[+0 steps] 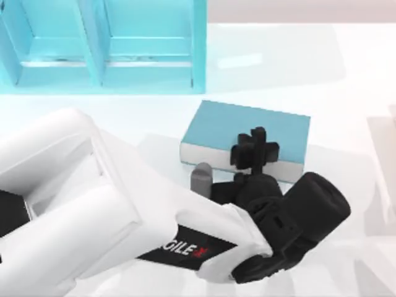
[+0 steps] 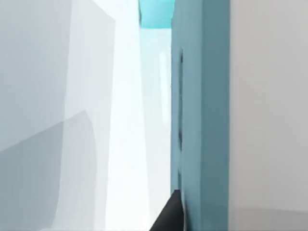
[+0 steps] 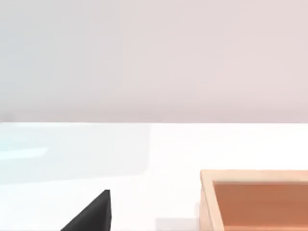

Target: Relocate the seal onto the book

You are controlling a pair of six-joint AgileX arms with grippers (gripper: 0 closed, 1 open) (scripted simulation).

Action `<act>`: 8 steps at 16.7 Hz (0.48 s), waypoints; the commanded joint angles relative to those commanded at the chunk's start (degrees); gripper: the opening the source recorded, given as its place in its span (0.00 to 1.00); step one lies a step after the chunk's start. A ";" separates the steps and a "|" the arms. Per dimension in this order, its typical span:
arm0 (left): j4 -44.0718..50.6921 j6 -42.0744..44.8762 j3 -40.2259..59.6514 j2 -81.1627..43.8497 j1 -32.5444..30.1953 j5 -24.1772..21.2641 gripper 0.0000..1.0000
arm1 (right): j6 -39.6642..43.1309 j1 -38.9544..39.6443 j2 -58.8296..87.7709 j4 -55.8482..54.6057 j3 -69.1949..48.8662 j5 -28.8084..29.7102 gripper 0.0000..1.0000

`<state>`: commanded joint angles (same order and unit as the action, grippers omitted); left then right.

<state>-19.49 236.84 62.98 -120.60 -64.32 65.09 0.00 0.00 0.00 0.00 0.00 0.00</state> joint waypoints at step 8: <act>0.00 0.00 0.00 0.00 0.00 0.00 0.38 | 0.00 0.00 0.00 0.00 0.00 0.00 1.00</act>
<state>-19.49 236.84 62.98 -120.60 -64.32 65.09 0.00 0.00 0.00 0.00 0.00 0.00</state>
